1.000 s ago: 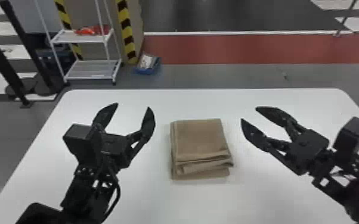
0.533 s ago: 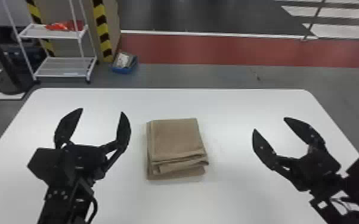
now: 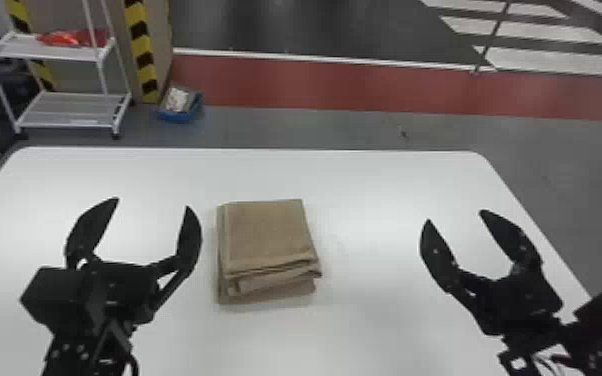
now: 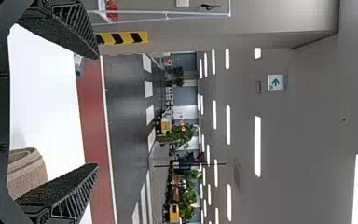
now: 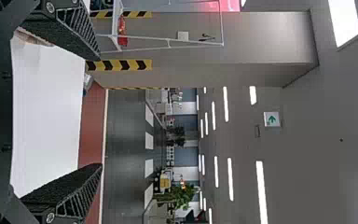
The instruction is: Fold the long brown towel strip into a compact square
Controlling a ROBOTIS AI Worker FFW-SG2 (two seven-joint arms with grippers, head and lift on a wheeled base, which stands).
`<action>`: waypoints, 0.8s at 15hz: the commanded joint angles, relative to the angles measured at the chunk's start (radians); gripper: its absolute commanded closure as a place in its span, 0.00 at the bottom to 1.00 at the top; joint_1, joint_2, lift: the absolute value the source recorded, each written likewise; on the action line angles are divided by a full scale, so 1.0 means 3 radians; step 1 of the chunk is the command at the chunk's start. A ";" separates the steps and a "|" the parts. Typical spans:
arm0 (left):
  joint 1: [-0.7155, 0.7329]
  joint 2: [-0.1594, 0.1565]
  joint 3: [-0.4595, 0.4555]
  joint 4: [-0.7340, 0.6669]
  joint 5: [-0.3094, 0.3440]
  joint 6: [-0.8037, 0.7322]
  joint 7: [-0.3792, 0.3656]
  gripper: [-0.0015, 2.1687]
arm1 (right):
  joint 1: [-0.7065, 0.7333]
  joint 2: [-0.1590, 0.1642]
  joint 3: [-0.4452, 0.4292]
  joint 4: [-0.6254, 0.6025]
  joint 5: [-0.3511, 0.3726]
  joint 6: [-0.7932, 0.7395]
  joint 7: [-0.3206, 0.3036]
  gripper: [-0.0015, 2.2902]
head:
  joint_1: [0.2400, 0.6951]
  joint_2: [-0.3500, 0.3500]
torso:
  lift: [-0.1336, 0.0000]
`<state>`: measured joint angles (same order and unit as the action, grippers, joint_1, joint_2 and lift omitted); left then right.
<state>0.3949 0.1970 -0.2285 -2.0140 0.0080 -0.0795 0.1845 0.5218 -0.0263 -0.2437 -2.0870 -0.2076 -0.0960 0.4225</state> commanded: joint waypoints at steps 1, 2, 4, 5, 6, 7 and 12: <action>0.0013 0.0008 -0.0021 -0.0057 -0.0011 0.0079 0.0004 0.03 | 0.0040 -0.0009 0.0020 -0.0048 -0.0003 0.0052 -0.0084 0.04 | 1.00 0.30 | 0.07; 0.0013 0.0013 -0.0021 -0.0118 -0.0011 0.0273 0.0035 0.03 | 0.0061 -0.0009 0.0066 -0.0089 0.0032 0.0093 -0.0232 0.05 | 1.00 0.30 | 0.07; 0.0029 0.0013 -0.0021 -0.0174 -0.0011 0.0283 0.0060 0.03 | 0.0081 -0.0009 0.0101 -0.0130 0.0084 0.0164 -0.0370 0.05 | 1.00 0.29 | 0.07; 0.0044 0.0013 -0.0021 -0.0190 -0.0016 0.0293 0.0060 0.03 | 0.0101 -0.0009 0.0101 -0.0156 0.0084 0.0164 -0.0376 0.05 | 1.00 0.29 | 0.07; 0.0049 0.0013 -0.0021 -0.0190 -0.0022 0.0283 0.0060 0.03 | 0.0117 -0.0015 0.0096 -0.0176 0.0104 0.0164 -0.0386 0.05 | 1.00 0.29 | 0.07; 0.0054 0.0013 -0.0021 -0.0190 -0.0027 0.0283 0.0060 0.03 | 0.0122 -0.0020 0.0096 -0.0186 0.0114 0.0164 -0.0391 0.05 | 1.00 0.29 | 0.07; 0.0044 0.0034 -0.0021 -0.0246 -0.0027 0.0304 0.0060 0.03 | 0.0127 -0.0015 0.0086 -0.0217 0.0165 0.0195 -0.0391 0.05 | 1.00 0.29 | 0.07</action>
<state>0.4096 0.2061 -0.2328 -2.0839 0.0000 0.0096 0.2028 0.5587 -0.0309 -0.2170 -2.1477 -0.1622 -0.0446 0.3059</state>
